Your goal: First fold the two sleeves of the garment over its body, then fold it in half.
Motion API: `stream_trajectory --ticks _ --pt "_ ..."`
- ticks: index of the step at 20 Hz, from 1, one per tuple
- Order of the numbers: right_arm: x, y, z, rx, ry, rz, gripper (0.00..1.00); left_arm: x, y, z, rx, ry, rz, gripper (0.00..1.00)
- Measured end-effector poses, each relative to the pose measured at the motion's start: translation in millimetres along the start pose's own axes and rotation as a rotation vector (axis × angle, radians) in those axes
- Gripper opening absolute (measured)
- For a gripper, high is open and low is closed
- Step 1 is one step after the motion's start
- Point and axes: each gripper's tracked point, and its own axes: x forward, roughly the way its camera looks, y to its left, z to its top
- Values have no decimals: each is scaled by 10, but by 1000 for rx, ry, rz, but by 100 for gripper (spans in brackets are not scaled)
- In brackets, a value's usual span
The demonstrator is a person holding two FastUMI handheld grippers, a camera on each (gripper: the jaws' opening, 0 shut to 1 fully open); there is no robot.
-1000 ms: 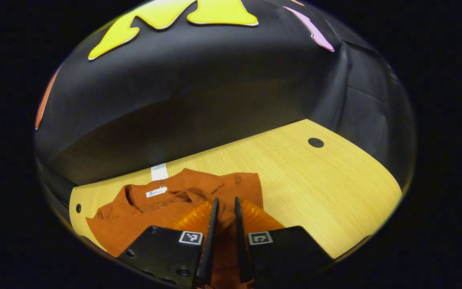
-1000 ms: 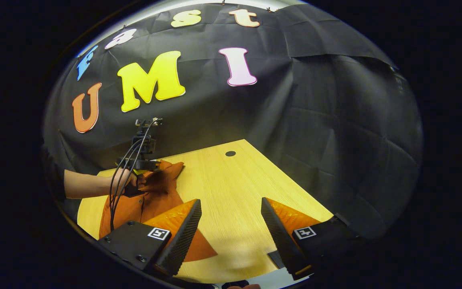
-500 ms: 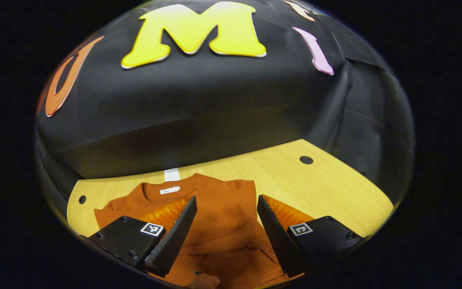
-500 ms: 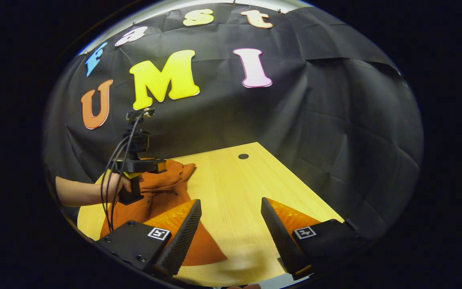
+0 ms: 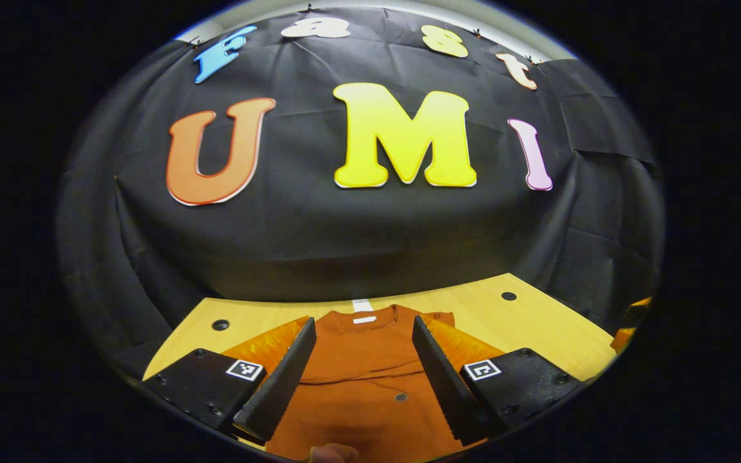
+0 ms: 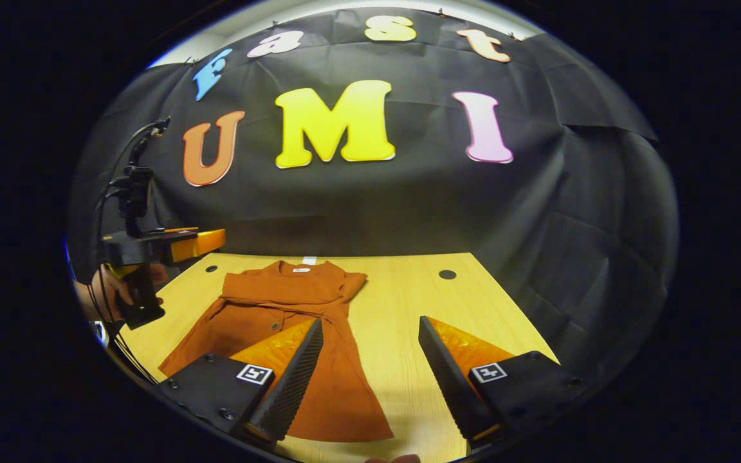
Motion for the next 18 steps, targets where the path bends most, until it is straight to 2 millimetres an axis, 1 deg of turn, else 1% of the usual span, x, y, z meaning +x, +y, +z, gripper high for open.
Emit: stream_trajectory --ticks 2,4,6,9,10,13,15,18 --pt "62 135 -17 -17 1 38 96 -290 188 -63 -4 1 18 97" --pt "110 209 -90 -28 17 62 96 -532 449 -182 -4 4 40 97" --pt "119 264 -120 -35 27 77 96 -748 549 -297 -41 29 46 97" --pt "129 276 -172 -39 43 86 96 -951 692 -435 -64 42 79 97" --pt "128 275 -187 -37 49 87 94 -993 749 -474 -61 46 92 97" --pt "102 238 -238 -26 65 88 96 -1108 881 -638 -101 81 87 98" --pt "80 167 -366 -26 101 87 96 -1202 985 -865 -149 141 79 97" --pt "26 -15 -673 -11 184 72 96 -1372 1090 -1363 -194 256 50 98"
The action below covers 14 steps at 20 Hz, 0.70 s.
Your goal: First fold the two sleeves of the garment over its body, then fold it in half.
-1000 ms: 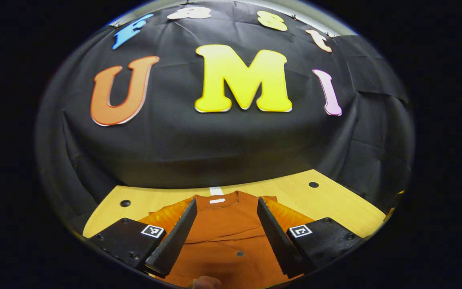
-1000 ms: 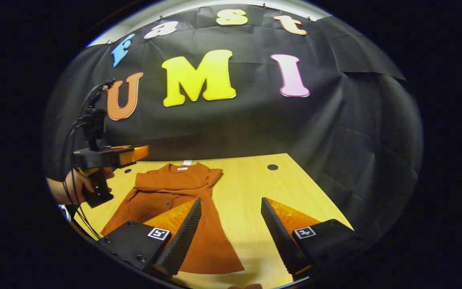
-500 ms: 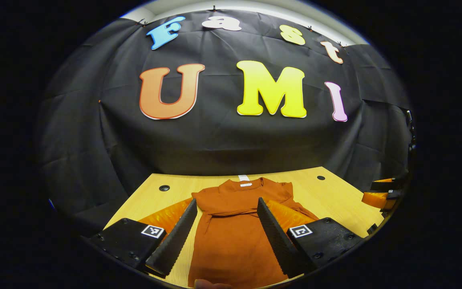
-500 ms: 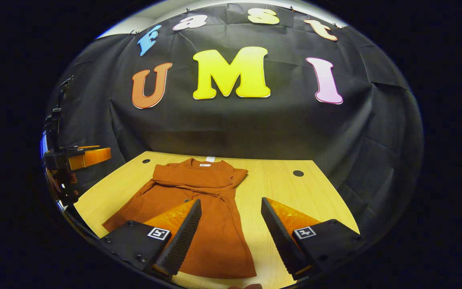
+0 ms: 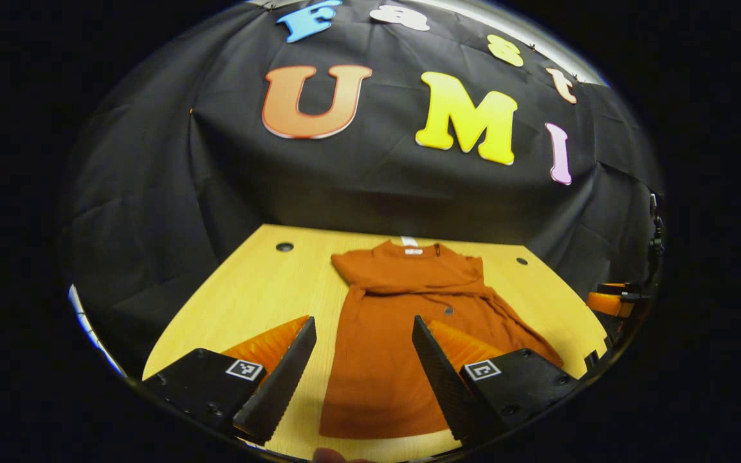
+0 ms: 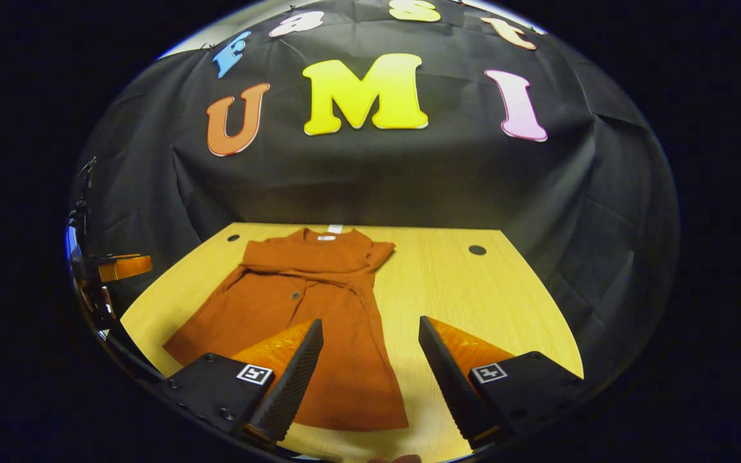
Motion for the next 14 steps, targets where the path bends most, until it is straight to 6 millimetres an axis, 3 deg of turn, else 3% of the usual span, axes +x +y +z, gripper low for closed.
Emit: stream_trajectory --ticks 6,9,14 --pt "36 -353 -796 58 161 -60 96 -62 184 -1280 -73 302 -43 99" --pt "67 -354 -1128 69 228 -56 96 -56 211 -1595 -118 363 -49 99" --pt "223 -202 -1403 53 274 -46 96 7 101 -1753 -166 398 -73 99"
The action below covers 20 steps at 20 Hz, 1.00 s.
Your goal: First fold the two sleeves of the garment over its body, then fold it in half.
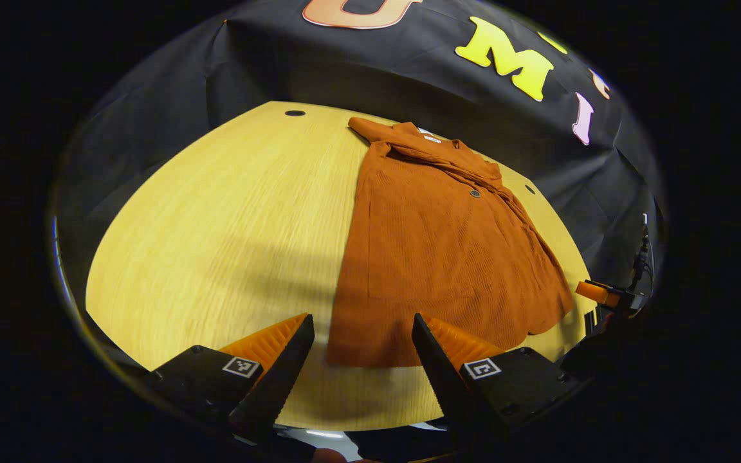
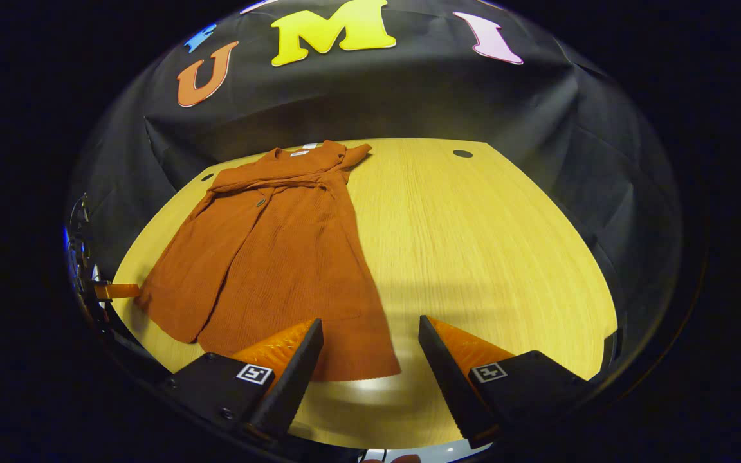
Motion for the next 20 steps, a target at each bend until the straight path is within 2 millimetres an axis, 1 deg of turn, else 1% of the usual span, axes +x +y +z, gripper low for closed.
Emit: stream_trajectory --ticks 1,2,4,5,6,8,9,10,11,12,13,14,15,16,17,18,19,20 --pt "24 49 -43 -7 9 6 96 12 -14 26 12 -25 0 99" --pt "59 98 -74 -16 16 15 96 27 -61 9 8 -16 -7 99" --pt "118 147 -163 -17 39 24 96 36 -78 -19 10 -15 8 99" --pt "141 168 -223 -14 59 26 92 37 -104 -25 18 -14 7 99" --pt "161 163 -241 -17 65 20 82 39 -149 -43 25 -7 0 99" --pt "144 105 -219 -11 56 11 83 43 -231 -71 33 0 -19 99" --pt "136 61 -217 0 49 2 82 40 -246 -73 37 1 -20 97" --pt "141 10 -222 12 50 -7 83 49 -257 -81 37 2 -19 97" --pt "146 -19 -296 24 78 -9 82 42 -263 -83 36 2 -19 97" --pt "153 -5 -249 30 54 4 82 54 -283 -92 33 1 -24 97" --pt "165 -32 -274 20 73 -10 83 59 -305 -91 29 3 -30 97" --pt "162 -39 -271 4 63 -20 67 75 -327 -96 22 4 -37 93" --pt "175 18 -289 5 67 2 51 82 -345 -97 18 5 -40 90" --pt "179 72 -267 4 61 17 35 119 -346 -105 19 4 -28 86" --pt "175 73 -283 -4 71 16 19 129 -329 -116 22 9 -16 83" --pt "188 80 -275 -4 70 16 11 165 -327 -106 18 9 -11 73" --pt "194 84 -258 -1 78 20 11 178 -286 -107 11 19 9 64" --pt "192 77 -239 -2 79 19 11 182 -216 -98 3 16 34 46"
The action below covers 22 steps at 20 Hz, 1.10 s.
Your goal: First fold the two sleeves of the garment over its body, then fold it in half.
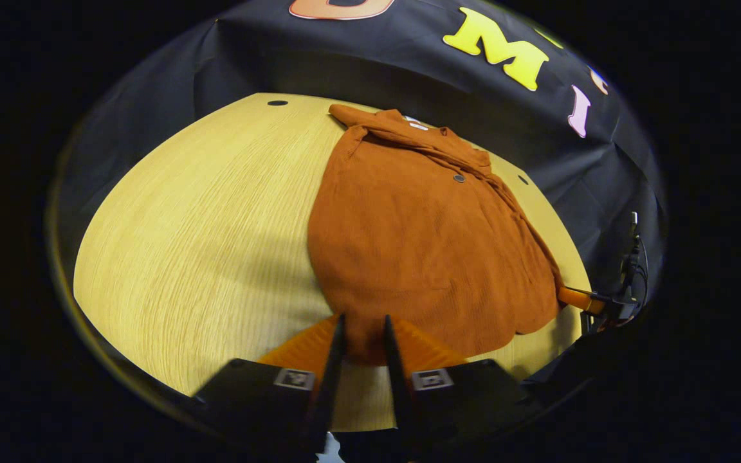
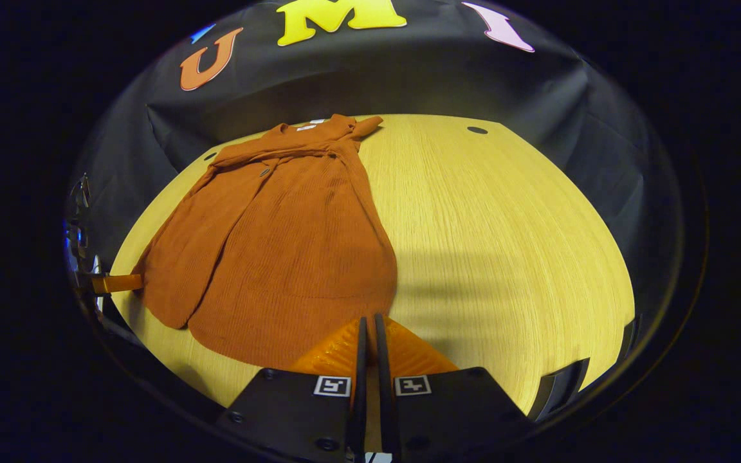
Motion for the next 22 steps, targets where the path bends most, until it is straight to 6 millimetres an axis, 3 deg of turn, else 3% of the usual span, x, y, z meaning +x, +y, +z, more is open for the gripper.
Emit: stream_trajectory --ticks 1,2,4,9,13,18,22 --pt "-29 -1 30 -11 4 -5 11 -1 -1 17 -10 -5 2 29" --pt "22 23 14 -13 13 11 1 -41 -1 10 -9 -8 2 11" --pt "-39 26 80 0 11 26 1 -121 -1 46 10 -21 -4 6" --pt "-233 63 383 27 -47 66 1 -289 -62 393 57 -68 -29 3" --pt "-326 98 820 59 -109 88 1 -411 -166 876 81 -145 -57 3" --pt "-457 261 1734 56 -237 137 1 -497 -513 1782 150 -276 -125 3" --pt "-507 350 2395 9 -325 158 0 -519 -686 2364 190 -354 -158 3"
